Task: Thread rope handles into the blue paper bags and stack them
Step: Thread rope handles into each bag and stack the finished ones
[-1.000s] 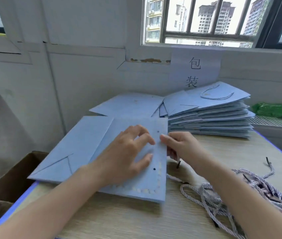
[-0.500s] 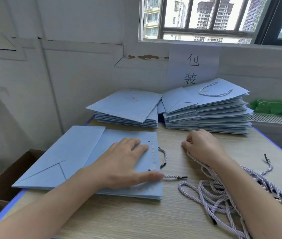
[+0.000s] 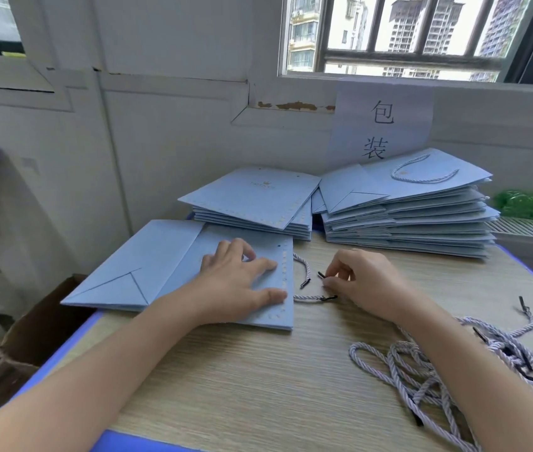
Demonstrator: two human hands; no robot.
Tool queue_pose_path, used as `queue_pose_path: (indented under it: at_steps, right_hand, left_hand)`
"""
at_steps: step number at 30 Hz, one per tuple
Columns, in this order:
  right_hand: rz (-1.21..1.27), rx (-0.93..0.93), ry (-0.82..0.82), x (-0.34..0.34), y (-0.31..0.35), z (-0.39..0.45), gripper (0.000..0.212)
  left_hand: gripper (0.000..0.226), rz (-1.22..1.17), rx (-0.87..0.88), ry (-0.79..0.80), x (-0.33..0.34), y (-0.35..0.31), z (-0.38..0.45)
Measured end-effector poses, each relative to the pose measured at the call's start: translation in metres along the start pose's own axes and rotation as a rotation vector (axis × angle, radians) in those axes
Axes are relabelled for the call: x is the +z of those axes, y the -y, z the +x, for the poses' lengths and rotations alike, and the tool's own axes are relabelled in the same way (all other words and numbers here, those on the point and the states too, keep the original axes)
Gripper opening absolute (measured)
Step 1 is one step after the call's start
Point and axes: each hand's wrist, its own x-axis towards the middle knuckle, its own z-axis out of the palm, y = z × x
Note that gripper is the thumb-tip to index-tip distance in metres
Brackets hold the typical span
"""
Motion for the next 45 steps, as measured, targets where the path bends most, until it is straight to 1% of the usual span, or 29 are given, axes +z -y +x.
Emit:
queue_pose_path:
  at_steps: [2, 6, 9, 11, 12, 14, 17, 19, 23, 27, 30, 33, 35, 37, 39, 43, 45]
  right_hand:
    - [0.008, -0.006, -0.035, 0.002, 0.002, 0.0, 0.003]
    - [0.257, -0.021, -0.112, -0.001, 0.004, -0.002, 0.015]
    - [0.393, -0.104, -0.065, -0.003, 0.015, -0.006, 0.021]
    - [0.446, -0.151, -0.008, -0.002, 0.021, -0.007, 0.024]
    - [0.467, -0.174, 0.019, -0.001, 0.024, -0.008, 0.026]
    - [0.456, -0.222, 0.056, 0.0, 0.028, -0.009, 0.028]
    - [0.381, -0.274, 0.074, 0.001, 0.033, -0.011, 0.03]
    - [0.359, -0.294, 0.063, 0.002, 0.037, -0.013, 0.027]
    - [0.347, -0.311, 0.045, 0.006, 0.041, -0.013, 0.02]
    - [0.357, -0.289, 0.014, 0.01, 0.041, -0.012, 0.016]
    - [0.337, -0.282, 0.005, 0.014, 0.044, -0.012, 0.016]
    - [0.392, -0.249, 0.002, 0.015, 0.045, -0.012, 0.017]
    - [0.414, -0.246, 0.008, 0.014, 0.046, -0.012, 0.017]
    - [0.337, -0.285, 0.032, 0.014, 0.046, -0.012, 0.015]
    - [0.224, -0.335, 0.055, 0.013, 0.046, -0.012, 0.013]
    - [0.153, -0.364, 0.068, 0.005, 0.04, -0.011, 0.019]
    - [0.151, -0.354, 0.043, 0.003, 0.037, -0.012, 0.02]
  left_hand:
    - [0.057, 0.042, 0.013, -0.033, 0.003, -0.002, -0.001]
    - [0.078, 0.117, 0.013, -0.017, 0.014, -0.01, -0.007]
    - [0.085, 0.111, 0.016, -0.015, 0.014, -0.013, -0.008]
    - [0.099, 0.116, 0.063, -0.022, 0.012, -0.01, -0.007]
    - [0.1, 0.119, 0.092, -0.023, 0.011, -0.01, -0.008]
    - [0.09, 0.104, 0.139, -0.012, 0.011, -0.011, -0.01]
    - [0.08, 0.092, 0.159, -0.012, 0.011, -0.014, -0.011]
    - [0.08, 0.083, 0.157, -0.028, 0.014, -0.013, -0.011]
    - [0.09, 0.053, 0.165, -0.06, 0.018, -0.014, -0.012]
    - [0.073, -0.051, 0.123, -0.045, 0.016, -0.016, -0.012]
    - [0.073, -0.079, 0.101, -0.05, 0.015, -0.017, -0.013]
    - [0.072, -0.102, 0.077, -0.052, 0.014, -0.019, -0.012]
    - [0.065, -0.144, 0.057, -0.049, 0.013, -0.021, -0.011]
    - [0.054, -0.188, 0.046, -0.043, 0.011, -0.023, -0.01]
    - [0.048, -0.22, 0.042, -0.027, 0.01, -0.023, -0.01]
    - [0.054, -0.301, 0.012, 0.023, 0.005, -0.02, -0.009]
    - [0.052, -0.327, 0.003, 0.019, 0.001, -0.021, -0.01]
